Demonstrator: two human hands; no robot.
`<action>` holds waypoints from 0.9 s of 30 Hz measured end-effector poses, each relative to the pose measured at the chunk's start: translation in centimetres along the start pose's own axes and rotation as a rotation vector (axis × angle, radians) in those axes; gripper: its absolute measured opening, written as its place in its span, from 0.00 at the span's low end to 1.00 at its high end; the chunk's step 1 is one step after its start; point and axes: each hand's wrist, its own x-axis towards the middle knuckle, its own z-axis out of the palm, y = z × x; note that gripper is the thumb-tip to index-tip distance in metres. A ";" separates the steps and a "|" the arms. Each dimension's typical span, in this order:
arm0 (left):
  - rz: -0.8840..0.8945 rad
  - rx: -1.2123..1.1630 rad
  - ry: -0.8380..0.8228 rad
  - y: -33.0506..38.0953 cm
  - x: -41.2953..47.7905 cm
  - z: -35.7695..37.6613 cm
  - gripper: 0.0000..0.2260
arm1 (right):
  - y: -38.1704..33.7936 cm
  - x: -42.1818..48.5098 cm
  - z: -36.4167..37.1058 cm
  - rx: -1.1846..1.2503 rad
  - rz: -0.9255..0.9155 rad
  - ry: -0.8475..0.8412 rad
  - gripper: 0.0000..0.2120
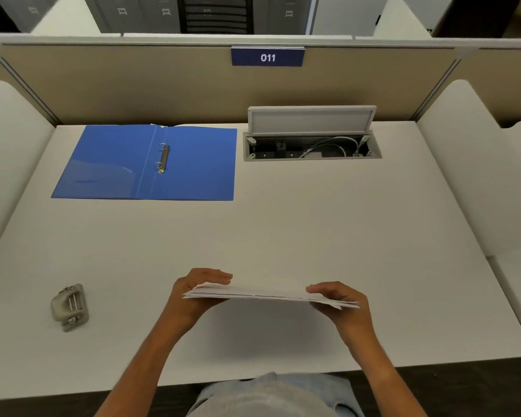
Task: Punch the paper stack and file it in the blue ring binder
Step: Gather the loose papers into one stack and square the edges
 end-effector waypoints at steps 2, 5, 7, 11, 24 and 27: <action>0.021 0.027 -0.029 0.2 -0.3 0.2 0.12 | 0.9 -0.3 0.2 -0.006 0.007 0.007 0.12; 0.037 0.024 -0.058 0.1 -0.4 0.3 0.15 | 1.3 -0.5 -0.1 0.075 0.036 0.035 0.13; -0.053 0.055 -0.041 1.3 -0.6 0.4 0.07 | 0.6 -0.6 -0.5 0.087 0.048 0.041 0.16; -0.062 0.107 0.107 4.1 -0.9 0.1 0.08 | -2.3 -1.2 -1.7 0.003 -0.012 0.111 0.12; 0.006 0.220 0.062 3.5 -0.9 0.2 0.09 | -5.0 -1.0 -1.4 -0.186 -0.097 0.059 0.13; 0.102 0.207 0.109 5.6 -1.1 -0.1 0.16 | -7.7 -0.9 -2.1 -0.298 -0.165 0.081 0.12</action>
